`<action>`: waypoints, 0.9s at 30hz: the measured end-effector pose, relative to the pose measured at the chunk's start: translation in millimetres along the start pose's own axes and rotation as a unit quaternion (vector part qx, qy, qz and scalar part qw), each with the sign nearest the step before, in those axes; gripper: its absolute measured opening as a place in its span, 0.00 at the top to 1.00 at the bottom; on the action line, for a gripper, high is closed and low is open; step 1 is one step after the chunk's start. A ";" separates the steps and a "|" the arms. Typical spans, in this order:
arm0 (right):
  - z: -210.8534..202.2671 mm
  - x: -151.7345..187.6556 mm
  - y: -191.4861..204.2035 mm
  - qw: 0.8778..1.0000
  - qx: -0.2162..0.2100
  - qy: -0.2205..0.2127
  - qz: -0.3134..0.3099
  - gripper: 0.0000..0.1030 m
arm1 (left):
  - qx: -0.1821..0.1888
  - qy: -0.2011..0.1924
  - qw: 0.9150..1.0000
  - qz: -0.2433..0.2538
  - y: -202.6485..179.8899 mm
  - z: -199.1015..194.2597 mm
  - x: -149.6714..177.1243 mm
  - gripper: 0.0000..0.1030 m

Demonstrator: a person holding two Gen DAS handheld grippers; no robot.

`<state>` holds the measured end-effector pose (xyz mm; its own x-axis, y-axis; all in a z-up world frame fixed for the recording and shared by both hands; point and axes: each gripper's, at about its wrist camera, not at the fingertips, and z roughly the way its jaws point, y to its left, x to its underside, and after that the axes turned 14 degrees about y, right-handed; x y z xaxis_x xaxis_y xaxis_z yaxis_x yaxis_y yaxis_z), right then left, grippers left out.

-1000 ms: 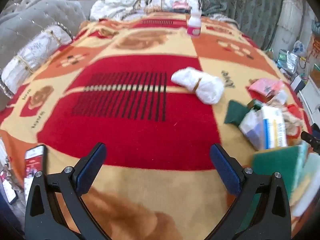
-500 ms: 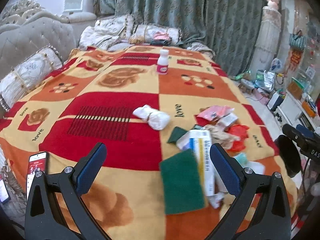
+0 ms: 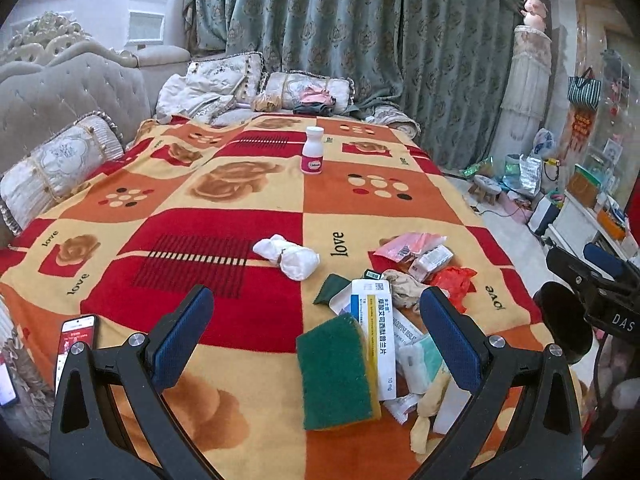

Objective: Collect trash
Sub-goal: 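Move both tools over the trash pile on the blanket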

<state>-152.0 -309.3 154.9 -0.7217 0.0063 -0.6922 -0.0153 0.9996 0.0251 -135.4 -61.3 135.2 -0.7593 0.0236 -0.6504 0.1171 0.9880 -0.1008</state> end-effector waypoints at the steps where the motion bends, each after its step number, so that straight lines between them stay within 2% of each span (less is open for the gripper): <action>1: -0.7 -0.4 0.4 1.000 -0.001 -0.001 0.000 0.00 | 0.000 -0.002 1.000 -0.001 -0.4 -0.6 -0.3 0.00; 27: -2.3 -4.7 5.0 1.000 -0.005 -0.006 -0.006 0.00 | -0.009 -0.015 1.000 -0.018 2.2 -3.7 -5.1 0.00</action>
<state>-150.2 -304.5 159.9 -0.7135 -0.0049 -0.7006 -0.0303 0.9993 0.0239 -133.6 -58.6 141.1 -0.7437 -0.0168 -0.6683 0.0780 0.9907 -0.1117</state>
